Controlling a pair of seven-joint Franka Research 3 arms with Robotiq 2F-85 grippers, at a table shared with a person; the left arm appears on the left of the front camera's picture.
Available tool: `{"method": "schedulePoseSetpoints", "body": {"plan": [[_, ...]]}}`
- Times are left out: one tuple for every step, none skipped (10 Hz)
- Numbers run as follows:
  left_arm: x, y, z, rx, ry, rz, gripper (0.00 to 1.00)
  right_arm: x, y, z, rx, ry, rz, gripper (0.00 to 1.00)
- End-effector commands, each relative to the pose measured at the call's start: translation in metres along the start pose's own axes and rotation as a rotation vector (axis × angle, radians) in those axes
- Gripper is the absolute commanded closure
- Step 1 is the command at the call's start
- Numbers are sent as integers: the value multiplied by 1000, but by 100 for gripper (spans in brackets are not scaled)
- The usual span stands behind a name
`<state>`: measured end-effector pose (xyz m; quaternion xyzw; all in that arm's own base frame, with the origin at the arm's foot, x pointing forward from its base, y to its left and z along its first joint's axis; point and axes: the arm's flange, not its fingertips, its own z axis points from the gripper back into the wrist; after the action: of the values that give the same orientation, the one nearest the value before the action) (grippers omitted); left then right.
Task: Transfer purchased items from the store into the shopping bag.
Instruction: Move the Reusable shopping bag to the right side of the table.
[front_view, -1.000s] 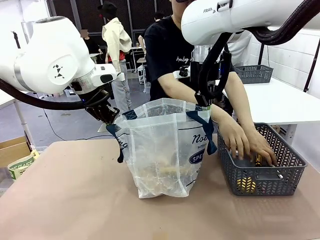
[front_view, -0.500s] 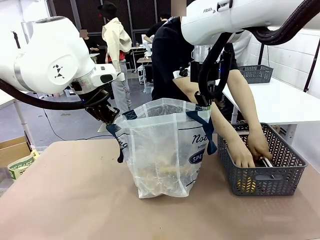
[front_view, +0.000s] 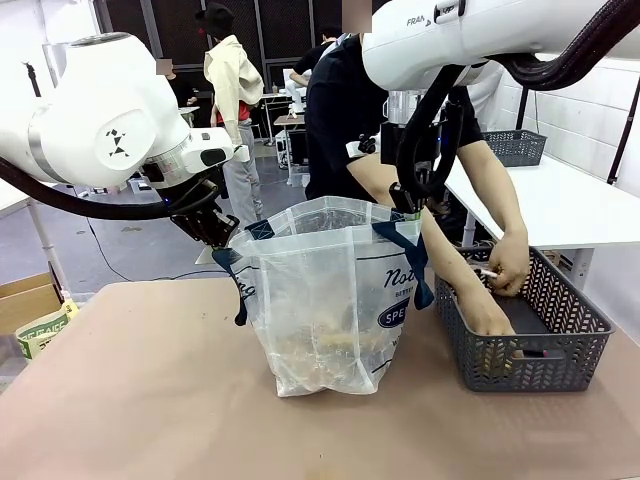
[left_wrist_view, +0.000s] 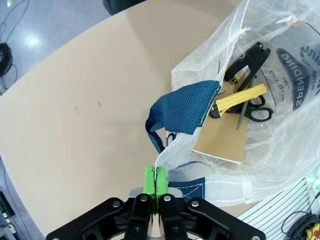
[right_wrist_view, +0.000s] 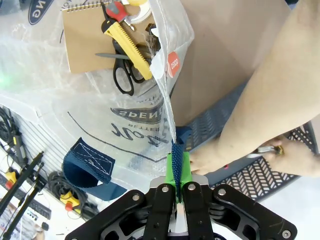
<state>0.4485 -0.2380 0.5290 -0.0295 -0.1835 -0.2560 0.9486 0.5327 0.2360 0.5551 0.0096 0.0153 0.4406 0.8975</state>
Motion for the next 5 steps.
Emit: {"method": "schedulePoseSetpoints", "body": {"plan": [[-1, 0, 0, 1, 0, 0, 100, 0, 0, -1, -1, 1, 0, 100], [-1, 0, 0, 1, 0, 0, 100, 0, 0, -1, -1, 1, 0, 100], [-1, 0, 0, 1, 0, 0, 100, 0, 0, -1, -1, 1, 0, 100], [-1, 0, 0, 1, 0, 0, 100, 0, 0, -1, -1, 1, 0, 100], [-1, 0, 0, 1, 0, 0, 100, 0, 0, -1, -1, 1, 0, 100]]}}
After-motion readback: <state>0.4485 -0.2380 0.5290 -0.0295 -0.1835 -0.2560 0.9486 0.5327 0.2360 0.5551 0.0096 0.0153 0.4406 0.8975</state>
